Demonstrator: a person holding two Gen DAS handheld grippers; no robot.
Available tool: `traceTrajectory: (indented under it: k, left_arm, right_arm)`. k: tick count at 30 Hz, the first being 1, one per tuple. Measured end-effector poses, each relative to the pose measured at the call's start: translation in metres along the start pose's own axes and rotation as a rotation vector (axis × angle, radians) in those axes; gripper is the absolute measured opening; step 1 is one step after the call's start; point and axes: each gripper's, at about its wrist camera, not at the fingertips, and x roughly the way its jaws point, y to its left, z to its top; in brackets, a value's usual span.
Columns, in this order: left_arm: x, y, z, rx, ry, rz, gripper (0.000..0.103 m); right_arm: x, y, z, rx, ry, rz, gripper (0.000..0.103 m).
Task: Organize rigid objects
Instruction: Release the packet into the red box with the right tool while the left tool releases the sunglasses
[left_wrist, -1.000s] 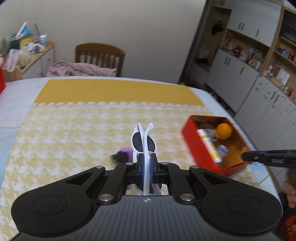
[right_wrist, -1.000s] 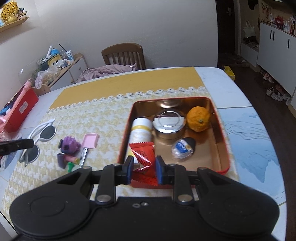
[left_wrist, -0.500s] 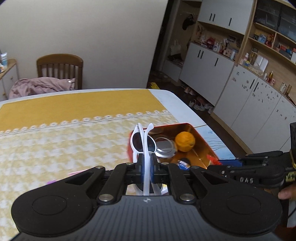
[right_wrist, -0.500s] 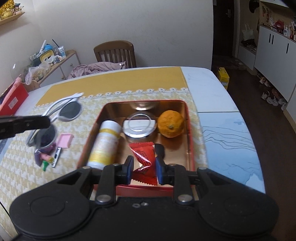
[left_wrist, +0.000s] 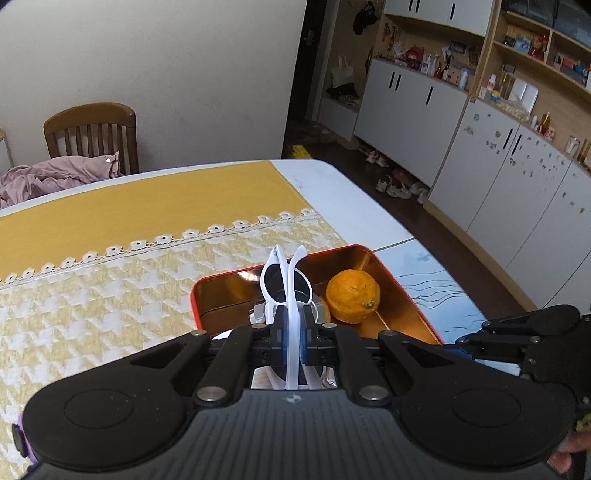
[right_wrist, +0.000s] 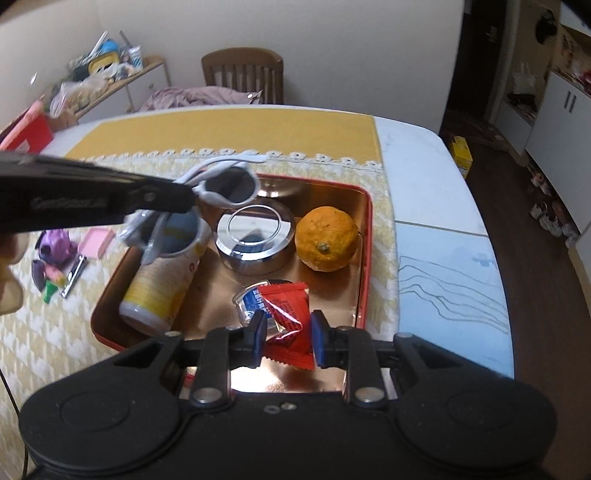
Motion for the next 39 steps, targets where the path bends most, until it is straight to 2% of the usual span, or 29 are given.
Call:
traceTrajectory:
  k: [6, 16, 25, 28, 31, 36, 39]
  left_arm:
    - [0.021, -0.009, -0.003, 0.007, 0.035, -0.005, 0.006]
    - [0.043, -0.009, -0.010, -0.001, 0.109, 0.012, 0.006]
    - [0.048, -0.005, -0.012, -0.029, 0.135, 0.030, 0.008]
    - [0.045, -0.006, -0.014, -0.016, 0.136, 0.039, 0.008]
    - [0.040, -0.007, -0.015, -0.012, 0.134, 0.032, 0.013]
    - [0.028, -0.008, -0.018, -0.008, 0.114, 0.018, 0.029]
    - [0.018, -0.009, -0.018, 0.002, 0.091, 0.015, 0.030]
  right_arm:
    - [0.012, 0.006, 0.000, -0.085, 0.029, -0.002, 0.024]
    - [0.022, 0.002, 0.000, -0.115, 0.046, -0.005, 0.025]
    - [0.019, 0.001, 0.000, -0.096, 0.048, 0.023, 0.032]
    - [0.017, 0.001, 0.000, -0.085, 0.054, 0.038, 0.039]
    - [0.013, 0.000, -0.001, -0.067, 0.052, 0.047, 0.042]
    - [0.004, -0.001, -0.001, -0.036, 0.040, 0.056, 0.048]
    - [-0.003, -0.002, -0.001, -0.022, 0.029, 0.054, 0.051]
